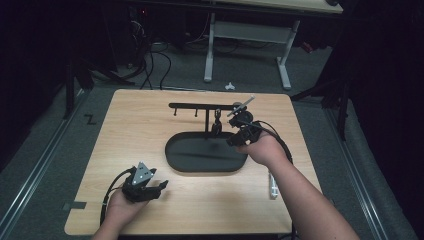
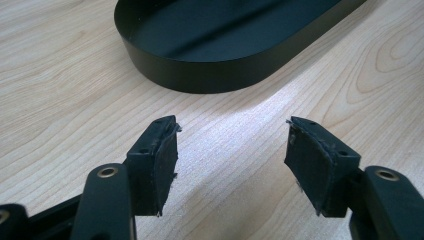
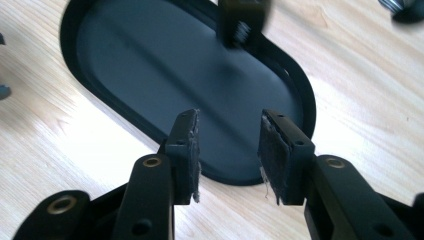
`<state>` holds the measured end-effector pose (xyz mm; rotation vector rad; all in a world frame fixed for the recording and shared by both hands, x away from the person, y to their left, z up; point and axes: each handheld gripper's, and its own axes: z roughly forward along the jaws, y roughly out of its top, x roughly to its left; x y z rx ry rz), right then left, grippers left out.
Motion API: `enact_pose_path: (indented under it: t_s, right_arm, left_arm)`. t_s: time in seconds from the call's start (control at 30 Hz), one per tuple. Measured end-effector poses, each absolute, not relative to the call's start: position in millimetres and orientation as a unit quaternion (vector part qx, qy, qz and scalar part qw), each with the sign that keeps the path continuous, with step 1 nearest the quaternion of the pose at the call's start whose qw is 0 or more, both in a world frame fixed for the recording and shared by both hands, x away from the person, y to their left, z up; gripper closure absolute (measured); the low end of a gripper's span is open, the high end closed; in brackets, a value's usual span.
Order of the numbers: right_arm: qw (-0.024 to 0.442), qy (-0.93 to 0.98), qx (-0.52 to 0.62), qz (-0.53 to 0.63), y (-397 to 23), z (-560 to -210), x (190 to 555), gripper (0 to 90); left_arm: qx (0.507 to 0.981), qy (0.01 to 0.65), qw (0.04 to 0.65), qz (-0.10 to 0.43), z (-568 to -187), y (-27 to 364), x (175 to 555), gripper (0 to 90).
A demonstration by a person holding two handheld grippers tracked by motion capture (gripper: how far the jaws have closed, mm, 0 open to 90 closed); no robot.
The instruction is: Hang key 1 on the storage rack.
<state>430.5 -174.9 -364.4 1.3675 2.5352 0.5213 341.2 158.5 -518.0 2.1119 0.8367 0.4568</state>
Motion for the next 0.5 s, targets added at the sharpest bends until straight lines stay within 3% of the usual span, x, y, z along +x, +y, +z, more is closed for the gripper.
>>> enact_pose_path:
  t_s: [0.5]
  right_arm:
    - [0.105,0.852,0.482,0.175,-210,-400,401,54.8]
  left_arm:
    - [0.838,0.328,0.398,0.178,-520,155,341,37.7]
